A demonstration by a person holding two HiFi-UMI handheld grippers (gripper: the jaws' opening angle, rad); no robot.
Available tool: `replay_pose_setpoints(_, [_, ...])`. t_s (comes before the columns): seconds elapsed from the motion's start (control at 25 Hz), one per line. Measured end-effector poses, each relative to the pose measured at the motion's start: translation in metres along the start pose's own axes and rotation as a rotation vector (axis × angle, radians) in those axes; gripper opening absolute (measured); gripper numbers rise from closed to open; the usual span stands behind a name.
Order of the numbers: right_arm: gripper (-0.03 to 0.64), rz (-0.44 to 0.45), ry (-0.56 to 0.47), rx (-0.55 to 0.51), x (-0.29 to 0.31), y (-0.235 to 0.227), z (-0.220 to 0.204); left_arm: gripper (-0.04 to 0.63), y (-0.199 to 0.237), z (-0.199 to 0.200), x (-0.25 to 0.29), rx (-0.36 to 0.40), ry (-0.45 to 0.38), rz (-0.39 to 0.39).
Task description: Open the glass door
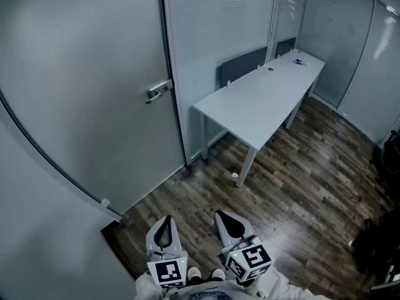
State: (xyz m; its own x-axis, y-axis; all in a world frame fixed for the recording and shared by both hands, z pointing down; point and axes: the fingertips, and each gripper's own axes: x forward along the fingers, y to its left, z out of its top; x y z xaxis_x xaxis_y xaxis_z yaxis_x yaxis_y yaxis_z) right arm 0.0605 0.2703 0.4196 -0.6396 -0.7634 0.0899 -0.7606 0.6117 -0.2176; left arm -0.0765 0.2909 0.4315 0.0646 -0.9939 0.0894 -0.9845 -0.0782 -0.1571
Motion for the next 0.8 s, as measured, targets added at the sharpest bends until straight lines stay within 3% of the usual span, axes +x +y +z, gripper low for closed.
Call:
replay_pose_setpoints(0.32, [0.003,0.010,0.017,0.009,-0.023,-0.013,-0.004,0.005,-0.031,0.005,-0.004,0.005,0.001,-0.020])
replay_pose_setpoints(0.8, [0.005,0.041,-0.016,0.037,-0.056,-0.030,0.000,0.005,-0.063,0.006,-0.018,0.013,-0.016,0.011])
